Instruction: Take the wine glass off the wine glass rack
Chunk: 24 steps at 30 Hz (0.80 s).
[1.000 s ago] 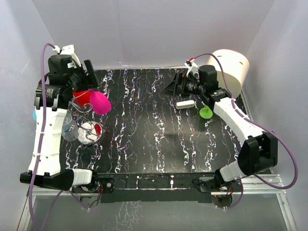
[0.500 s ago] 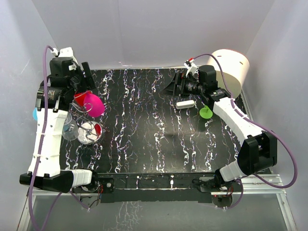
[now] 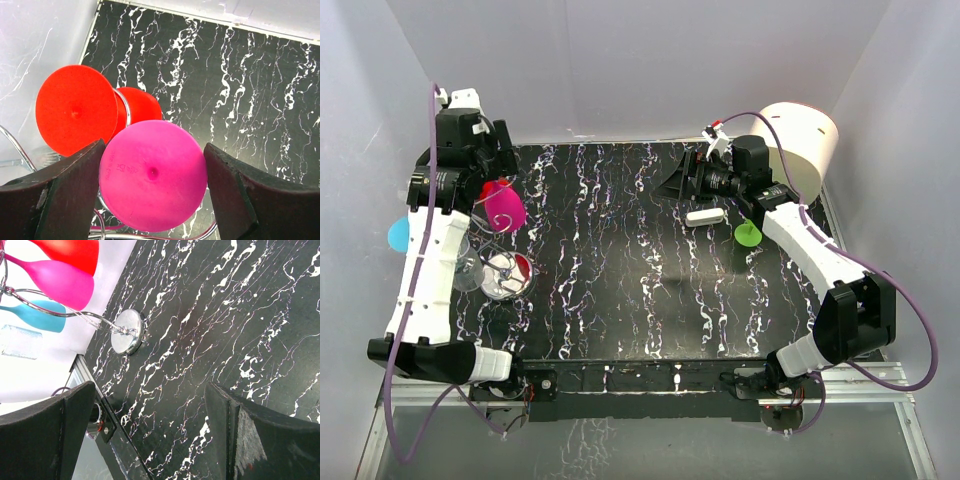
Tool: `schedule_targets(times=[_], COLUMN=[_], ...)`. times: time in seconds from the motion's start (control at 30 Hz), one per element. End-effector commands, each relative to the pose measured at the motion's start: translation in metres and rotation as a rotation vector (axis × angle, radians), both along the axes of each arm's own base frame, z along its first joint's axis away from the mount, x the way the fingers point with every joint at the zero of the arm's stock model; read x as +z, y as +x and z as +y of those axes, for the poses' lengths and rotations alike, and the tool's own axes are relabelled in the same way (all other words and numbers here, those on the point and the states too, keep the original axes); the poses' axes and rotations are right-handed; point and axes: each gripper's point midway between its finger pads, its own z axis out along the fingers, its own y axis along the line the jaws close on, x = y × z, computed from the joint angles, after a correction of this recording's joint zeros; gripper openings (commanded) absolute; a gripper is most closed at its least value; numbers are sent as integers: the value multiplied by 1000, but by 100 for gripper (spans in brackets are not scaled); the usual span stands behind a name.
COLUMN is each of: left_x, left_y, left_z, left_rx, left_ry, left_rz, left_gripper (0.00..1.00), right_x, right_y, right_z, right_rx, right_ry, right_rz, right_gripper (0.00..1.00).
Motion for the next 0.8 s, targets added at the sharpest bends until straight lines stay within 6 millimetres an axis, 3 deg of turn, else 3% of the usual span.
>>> schedule_targets(times=[0.0,0.13,0.23,0.33,0.4,0.57,0.77], left_x=[45,73,83,101,123,161,172], left_y=[13,23,34,33,20,-10,-36], left_z=[-5,-26,-46,-69,-86,-120,-143], left_rx=[-35,-116,-190,-284,-363,-507,-604], left_ry=[-19,-106,-183,-287,-378,-624,-875], left_rz=[-154,-254,-295,-357,-425,-555,-587], left_gripper=[57,57,57,57,57,58,58], right_x=[15,17,20,24,30,68,123], right_y=[4,4,4,2,-1,-22,-52], right_z=[6,6,6,8,11,32,48], right_rx=[22,25,24,27,42,154,222], right_ry=[27,32,35,45,75,267,504], right_rz=[-67,-67,-73,-76,-75,-105,-177], right_gripper=[90,90,90,90,90,91,94])
